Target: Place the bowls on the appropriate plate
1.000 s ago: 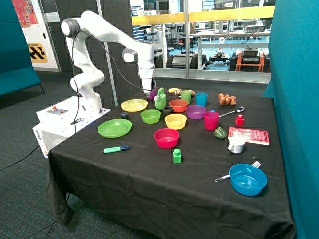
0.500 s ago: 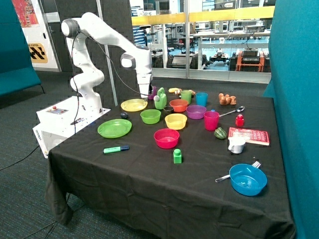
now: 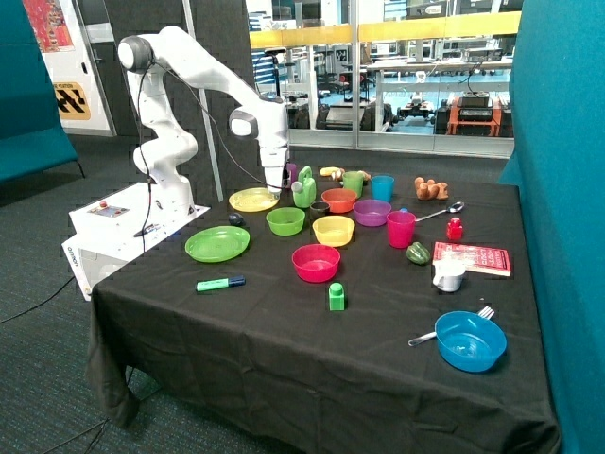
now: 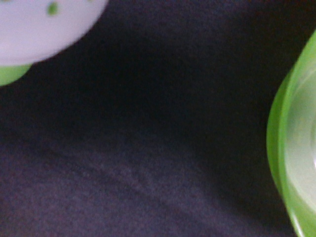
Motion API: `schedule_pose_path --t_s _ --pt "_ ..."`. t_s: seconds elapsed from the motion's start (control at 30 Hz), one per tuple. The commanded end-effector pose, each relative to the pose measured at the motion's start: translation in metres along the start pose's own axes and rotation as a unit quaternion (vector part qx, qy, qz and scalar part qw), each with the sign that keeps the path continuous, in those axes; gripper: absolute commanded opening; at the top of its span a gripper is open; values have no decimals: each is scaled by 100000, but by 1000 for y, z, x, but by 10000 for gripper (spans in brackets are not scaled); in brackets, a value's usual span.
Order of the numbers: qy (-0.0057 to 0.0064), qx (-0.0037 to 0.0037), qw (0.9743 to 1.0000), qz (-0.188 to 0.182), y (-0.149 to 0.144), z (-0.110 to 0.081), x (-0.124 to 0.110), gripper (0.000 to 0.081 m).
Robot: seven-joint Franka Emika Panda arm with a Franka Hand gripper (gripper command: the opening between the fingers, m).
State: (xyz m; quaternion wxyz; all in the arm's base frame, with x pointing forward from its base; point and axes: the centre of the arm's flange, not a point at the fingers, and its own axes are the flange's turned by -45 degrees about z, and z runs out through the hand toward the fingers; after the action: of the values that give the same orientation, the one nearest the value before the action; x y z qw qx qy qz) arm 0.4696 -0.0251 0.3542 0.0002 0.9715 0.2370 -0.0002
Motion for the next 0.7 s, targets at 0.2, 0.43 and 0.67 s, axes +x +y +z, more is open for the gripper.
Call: schedule_pose_path --t_s 0.2,0.43,0.67 --pt "20 13 99996 869 7 19 8 410" --pt "20 13 99994 1066 7 25 9 401" --pt "20 14 99988 1527 8 35 12 397"
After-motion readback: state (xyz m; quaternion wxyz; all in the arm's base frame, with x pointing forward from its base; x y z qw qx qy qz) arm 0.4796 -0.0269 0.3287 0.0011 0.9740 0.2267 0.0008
